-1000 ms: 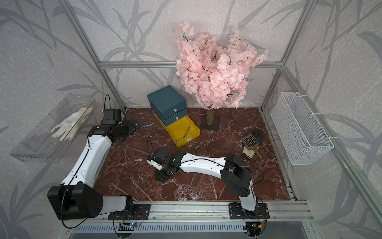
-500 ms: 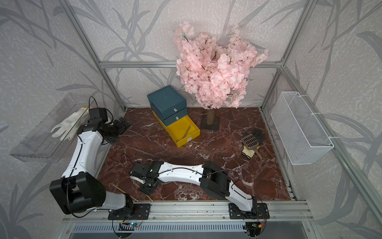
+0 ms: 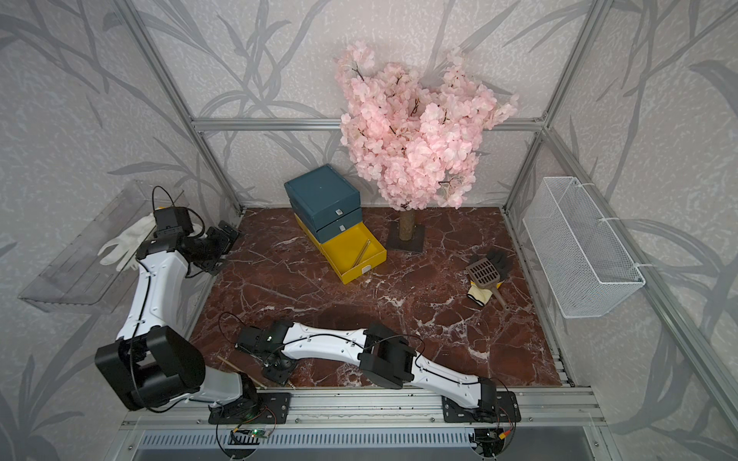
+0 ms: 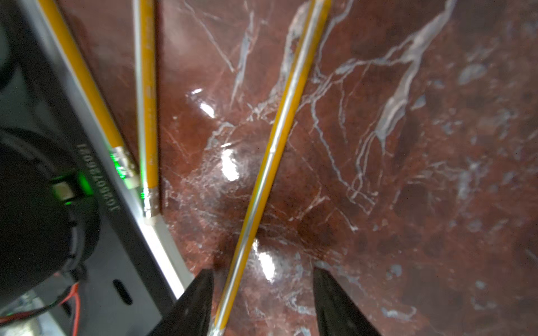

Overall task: Please place the pencils in the drawer according to their color
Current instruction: Move the pencil to the center of the board.

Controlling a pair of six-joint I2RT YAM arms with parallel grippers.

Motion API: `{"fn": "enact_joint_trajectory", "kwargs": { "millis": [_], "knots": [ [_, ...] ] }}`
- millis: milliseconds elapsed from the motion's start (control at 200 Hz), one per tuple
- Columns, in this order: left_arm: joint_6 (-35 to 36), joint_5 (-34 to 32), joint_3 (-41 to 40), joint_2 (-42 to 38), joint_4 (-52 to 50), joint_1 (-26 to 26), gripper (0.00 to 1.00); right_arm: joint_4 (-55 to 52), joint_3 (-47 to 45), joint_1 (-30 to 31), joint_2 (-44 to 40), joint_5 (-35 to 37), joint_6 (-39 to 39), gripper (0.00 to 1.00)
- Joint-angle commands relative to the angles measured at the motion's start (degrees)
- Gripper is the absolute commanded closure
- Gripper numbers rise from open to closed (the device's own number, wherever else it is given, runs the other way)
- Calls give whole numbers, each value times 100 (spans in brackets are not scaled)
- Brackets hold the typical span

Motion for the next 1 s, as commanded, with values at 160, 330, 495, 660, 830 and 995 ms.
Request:
{"fn": "enact_joint_trajectory", "kwargs": {
  "millis": [160,330,495,660,830,995],
  "knots": [
    [-368,380,-156,-42,416,143,0,-674,130,-95,310,902,592,52],
    [-433,495,-206,-91,502,145,0,-559,-448,-345,57,1289,1004,60],
    [-533,557,-301,-148,619,146,0,-186,-1462,-695,-339,1334,1386,72],
    [-545,572,-418,-208,683,138,0,507,-2617,-1071,-914,1058,1578,87],
    [-518,601,-587,-271,749,117,0,809,-3275,-1323,-1306,931,1577,100],
    [-485,575,-811,-384,784,82,0,969,-3695,-1400,-1577,841,1504,84]
  ]
}}
